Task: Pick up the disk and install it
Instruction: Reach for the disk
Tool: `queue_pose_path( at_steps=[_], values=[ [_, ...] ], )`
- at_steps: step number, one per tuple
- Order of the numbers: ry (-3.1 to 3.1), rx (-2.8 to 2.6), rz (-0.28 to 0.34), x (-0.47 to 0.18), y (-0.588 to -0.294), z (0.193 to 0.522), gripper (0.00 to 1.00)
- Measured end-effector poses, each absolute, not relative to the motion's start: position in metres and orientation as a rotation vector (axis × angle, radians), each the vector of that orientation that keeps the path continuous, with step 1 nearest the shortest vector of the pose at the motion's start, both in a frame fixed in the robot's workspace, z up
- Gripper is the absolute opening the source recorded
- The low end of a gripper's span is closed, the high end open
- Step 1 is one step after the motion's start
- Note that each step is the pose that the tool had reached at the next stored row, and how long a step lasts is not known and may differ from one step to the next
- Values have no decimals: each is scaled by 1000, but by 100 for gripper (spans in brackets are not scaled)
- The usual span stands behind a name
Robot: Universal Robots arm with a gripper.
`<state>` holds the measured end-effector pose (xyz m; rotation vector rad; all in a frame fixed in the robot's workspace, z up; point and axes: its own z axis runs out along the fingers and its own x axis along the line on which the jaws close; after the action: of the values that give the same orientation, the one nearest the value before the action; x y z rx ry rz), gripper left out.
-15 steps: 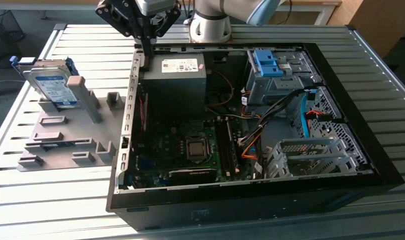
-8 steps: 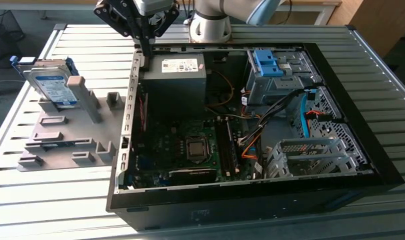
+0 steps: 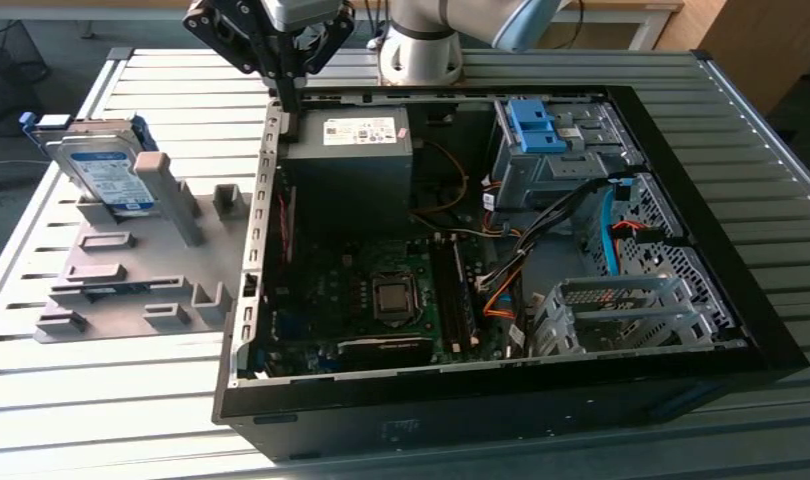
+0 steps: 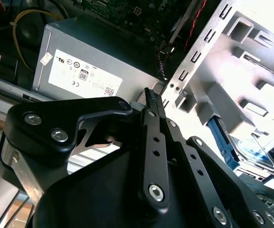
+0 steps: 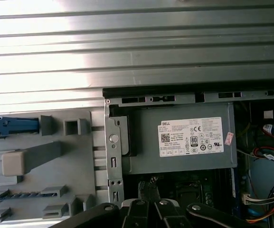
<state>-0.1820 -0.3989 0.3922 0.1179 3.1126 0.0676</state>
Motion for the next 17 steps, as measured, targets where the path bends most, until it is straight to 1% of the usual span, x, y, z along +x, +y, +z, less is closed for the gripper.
queue_pose_path(
  at_steps=[17],
  values=[
    [3113,118,68,-188,-399,392,11]
  ],
)
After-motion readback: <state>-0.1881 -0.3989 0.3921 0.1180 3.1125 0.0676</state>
